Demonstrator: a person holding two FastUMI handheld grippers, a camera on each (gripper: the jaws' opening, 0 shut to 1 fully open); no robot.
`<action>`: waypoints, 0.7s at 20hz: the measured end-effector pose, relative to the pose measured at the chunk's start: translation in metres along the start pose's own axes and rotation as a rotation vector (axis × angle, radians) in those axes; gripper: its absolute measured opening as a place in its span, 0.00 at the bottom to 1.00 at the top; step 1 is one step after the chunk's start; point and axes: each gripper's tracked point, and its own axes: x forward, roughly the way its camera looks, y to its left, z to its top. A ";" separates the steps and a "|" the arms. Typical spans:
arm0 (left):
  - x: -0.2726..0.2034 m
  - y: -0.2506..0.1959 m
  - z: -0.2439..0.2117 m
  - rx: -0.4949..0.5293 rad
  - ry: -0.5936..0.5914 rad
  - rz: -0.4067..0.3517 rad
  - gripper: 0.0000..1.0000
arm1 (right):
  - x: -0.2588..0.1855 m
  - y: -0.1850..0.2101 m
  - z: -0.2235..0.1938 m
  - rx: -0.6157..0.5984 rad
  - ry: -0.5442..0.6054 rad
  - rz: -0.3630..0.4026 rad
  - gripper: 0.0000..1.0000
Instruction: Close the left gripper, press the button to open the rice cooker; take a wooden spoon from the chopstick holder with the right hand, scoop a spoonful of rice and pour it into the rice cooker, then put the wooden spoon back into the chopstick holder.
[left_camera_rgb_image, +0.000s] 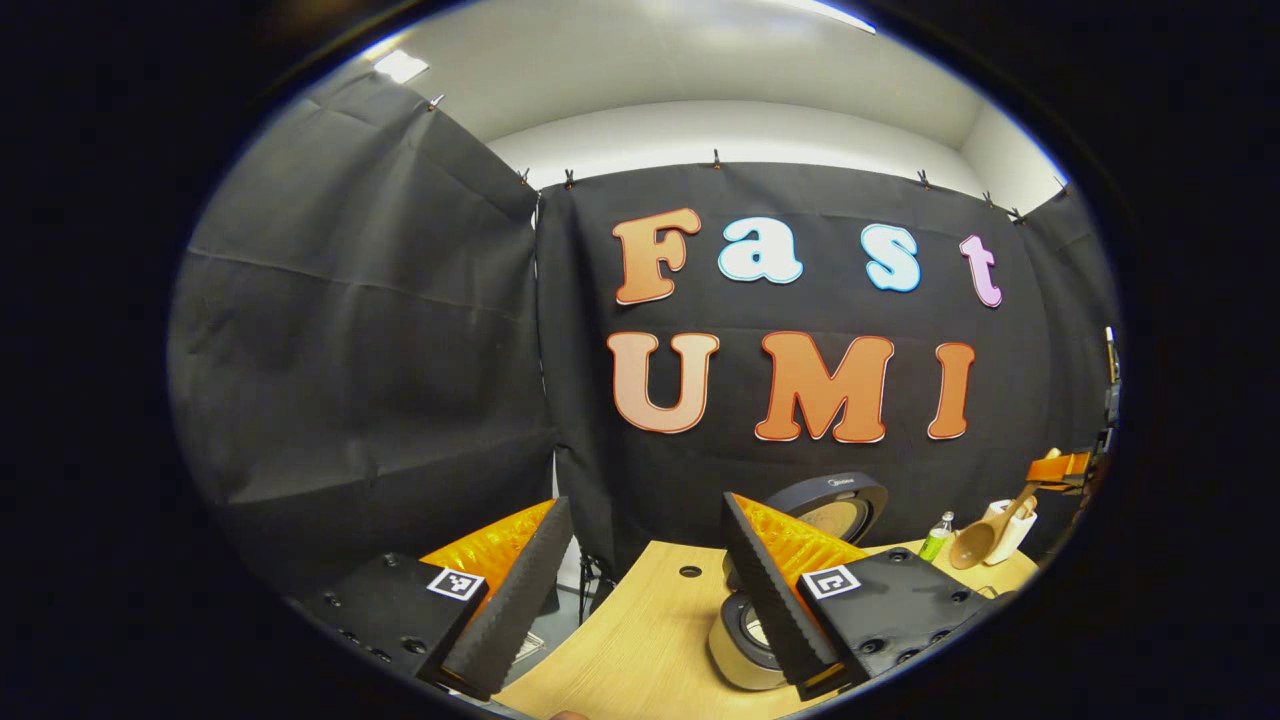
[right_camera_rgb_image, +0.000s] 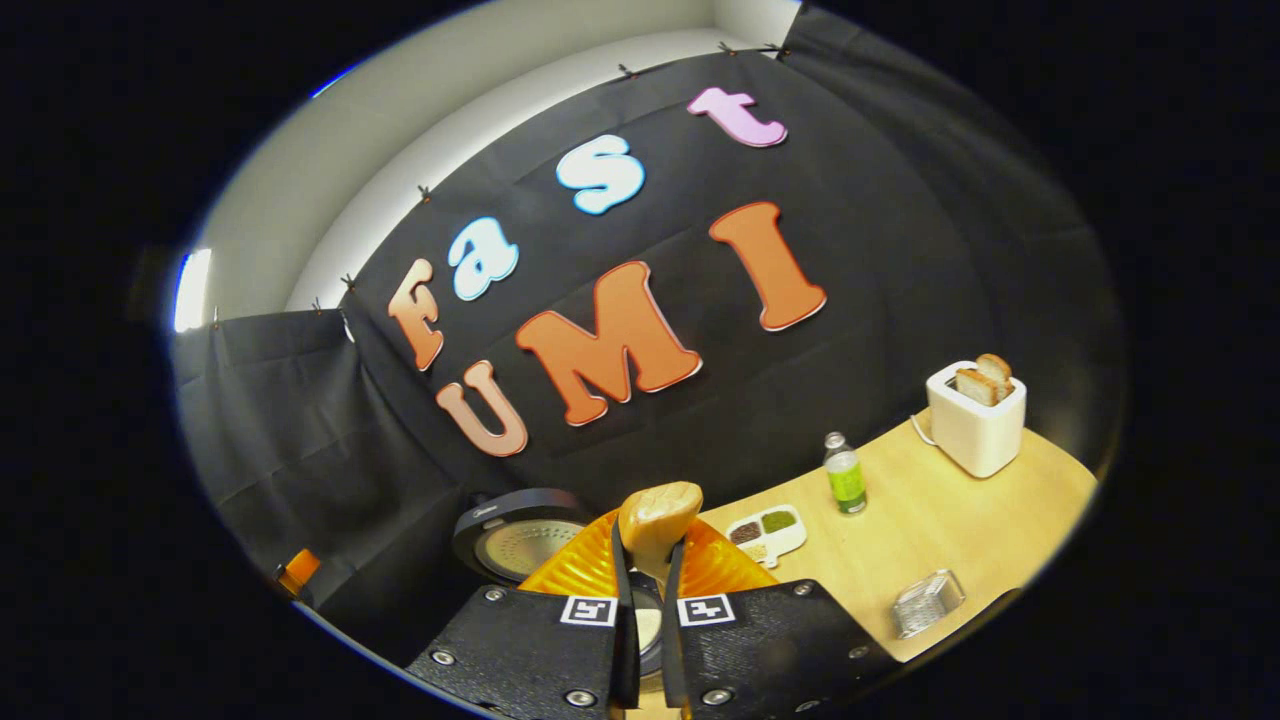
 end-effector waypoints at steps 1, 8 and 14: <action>-0.001 -0.008 0.003 -0.003 -0.005 -0.003 1.00 | -0.007 -0.023 0.003 0.009 -0.004 -0.028 0.08; -0.015 -0.064 0.008 -0.032 -0.012 -0.051 1.00 | -0.042 -0.174 -0.018 0.077 0.010 -0.189 0.08; -0.025 -0.088 0.002 -0.007 0.024 -0.046 1.00 | -0.029 -0.241 -0.076 0.138 0.110 -0.234 0.08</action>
